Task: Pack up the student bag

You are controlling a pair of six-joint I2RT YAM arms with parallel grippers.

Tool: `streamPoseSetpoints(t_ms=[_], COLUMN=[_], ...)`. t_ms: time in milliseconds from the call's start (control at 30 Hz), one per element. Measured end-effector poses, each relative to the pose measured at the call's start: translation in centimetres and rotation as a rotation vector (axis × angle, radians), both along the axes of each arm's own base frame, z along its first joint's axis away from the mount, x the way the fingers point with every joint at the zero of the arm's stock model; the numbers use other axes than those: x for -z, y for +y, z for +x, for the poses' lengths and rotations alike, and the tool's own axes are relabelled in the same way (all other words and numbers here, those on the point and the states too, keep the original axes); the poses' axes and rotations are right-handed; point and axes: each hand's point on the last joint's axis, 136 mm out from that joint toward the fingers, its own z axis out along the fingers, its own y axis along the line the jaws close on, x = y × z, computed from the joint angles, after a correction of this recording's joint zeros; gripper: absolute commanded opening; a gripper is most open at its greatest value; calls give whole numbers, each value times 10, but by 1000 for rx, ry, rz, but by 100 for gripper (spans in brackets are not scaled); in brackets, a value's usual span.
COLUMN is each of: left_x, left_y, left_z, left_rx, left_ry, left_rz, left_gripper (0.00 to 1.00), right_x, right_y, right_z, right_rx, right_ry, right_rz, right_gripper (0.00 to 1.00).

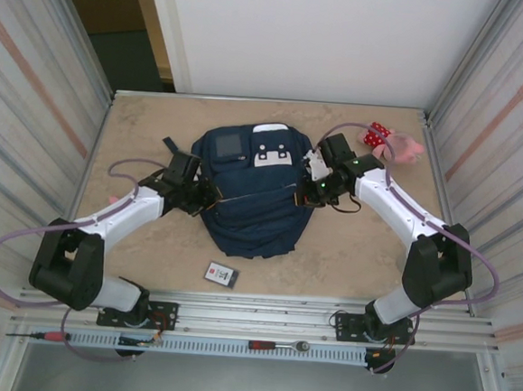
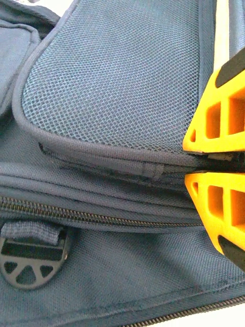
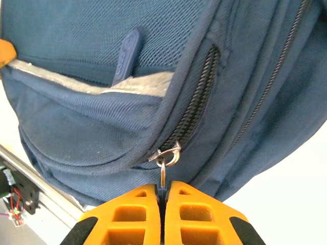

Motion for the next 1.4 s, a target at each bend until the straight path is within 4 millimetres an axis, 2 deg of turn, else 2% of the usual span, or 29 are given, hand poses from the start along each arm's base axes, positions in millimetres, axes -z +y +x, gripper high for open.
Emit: streamPoseSetpoints(t_ms=[333, 567, 767, 933, 1000, 1067, 1133, 1200, 1300, 1400], left_x=[-5, -6, -9, -14, -15, -16, -18, -24, -33, -36], left_y=[0, -9, -12, -10, -8, -6, -6, -8, -11, -10], left_z=[1, 0, 2, 6, 9, 11, 12, 14, 18, 19], left_rx=[-80, -107, -121, -135, -147, -149, -135, -109, -65, -34], left_ry=[-24, -30, -33, -50, -60, -65, -66, -71, -86, -90], left_rz=[21, 19, 2, 5, 13, 14, 4, -14, -44, -58], left_gripper=[0, 0, 0, 0, 0, 0, 0, 0, 0, 0], right_x=[-12, -14, 1, 13, 15, 15, 10, 1, -21, -49], right_y=[24, 68, 106, 135, 140, 142, 147, 150, 137, 103], right_z=[-21, -31, -39, -36, -34, -33, -33, -34, -41, -37], right_rx=[-16, -32, -26, -8, 0, 5, -22, -67, -136, -170], right_ry=[11, 56, 104, 127, 127, 122, 93, 41, -57, -182], right_rz=[30, 53, 72, 68, 63, 66, 86, 111, 143, 163], right_gripper=[0, 0, 0, 0, 8, 22, 36, 43, 54, 58])
